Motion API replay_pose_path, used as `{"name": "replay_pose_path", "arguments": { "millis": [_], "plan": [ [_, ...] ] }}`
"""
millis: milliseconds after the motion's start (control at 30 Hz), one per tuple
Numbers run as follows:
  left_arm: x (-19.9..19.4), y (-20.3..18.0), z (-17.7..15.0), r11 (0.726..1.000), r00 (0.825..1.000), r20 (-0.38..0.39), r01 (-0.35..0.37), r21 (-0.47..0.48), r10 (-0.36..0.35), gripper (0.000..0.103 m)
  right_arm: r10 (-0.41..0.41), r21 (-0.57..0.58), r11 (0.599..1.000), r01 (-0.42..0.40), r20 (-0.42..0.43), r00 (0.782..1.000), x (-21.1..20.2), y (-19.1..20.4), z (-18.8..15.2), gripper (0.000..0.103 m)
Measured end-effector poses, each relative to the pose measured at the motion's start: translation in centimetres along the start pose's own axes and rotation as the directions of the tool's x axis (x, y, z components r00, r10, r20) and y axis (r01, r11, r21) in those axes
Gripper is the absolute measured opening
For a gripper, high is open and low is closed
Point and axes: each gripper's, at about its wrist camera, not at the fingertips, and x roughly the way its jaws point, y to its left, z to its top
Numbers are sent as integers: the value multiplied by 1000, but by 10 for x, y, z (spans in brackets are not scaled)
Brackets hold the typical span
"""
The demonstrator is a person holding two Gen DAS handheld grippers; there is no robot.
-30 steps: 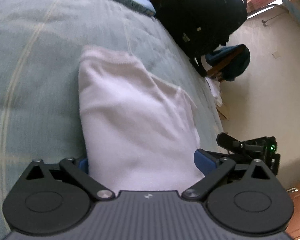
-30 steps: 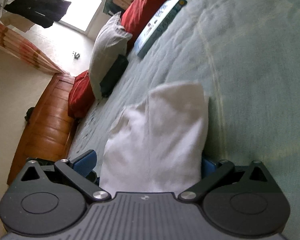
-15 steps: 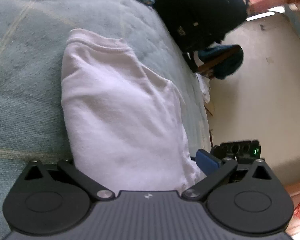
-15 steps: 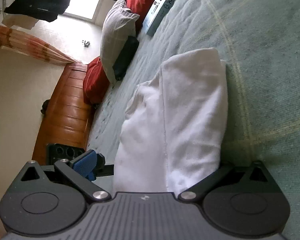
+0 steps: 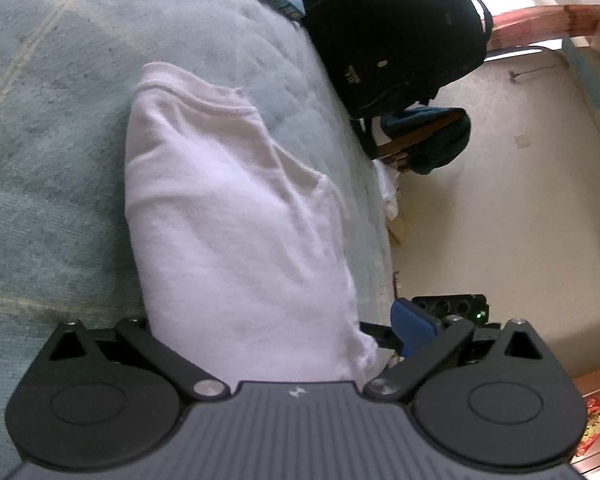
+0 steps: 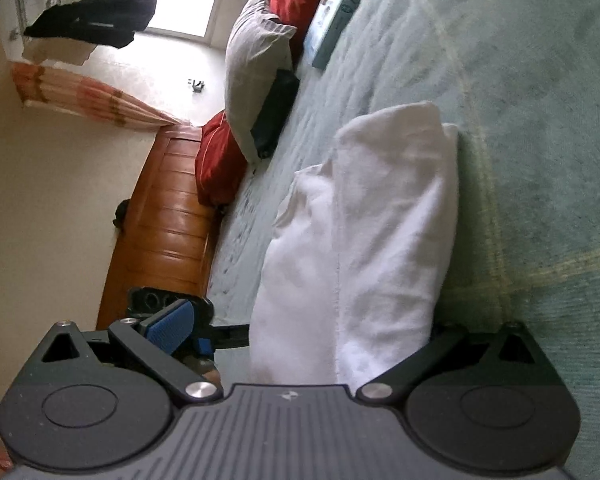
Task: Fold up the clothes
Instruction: 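Close both grippers on the shirt hem, then lift the hem with both grippers and fold it toward the collar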
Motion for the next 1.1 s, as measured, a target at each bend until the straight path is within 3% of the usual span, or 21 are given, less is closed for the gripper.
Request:
{"name": "replay_pose_path", "arguments": {
  "millis": [133, 367, 567, 900, 1100],
  "plan": [
    [6, 2, 2, 1000, 1000, -9, -16, -2, 16, 100, 3, 8, 1000, -3, 6, 1000, 1, -5, 2, 103],
    [0, 3, -1, 1000, 1000, 4, 23, -9, -23, 100, 42, 40, 998, -44, 40, 998, -8, -15, -2, 97],
    [-6, -15, 2, 999, 999, 15, 45, 13, -45, 100, -34, -35, 999, 35, 43, 998, -3, 12, -5, 98],
    [-17, -33, 0, 998, 998, 34, 48, 44, -50, 100, -71, -142, 987, 77, 49, 996, 1, 49, -11, 97],
    [-37, -40, -1, 997, 996, 66, 49, 65, -53, 100, -54, -175, 983, 60, 39, 998, 11, 67, -14, 97]
  ]
}}
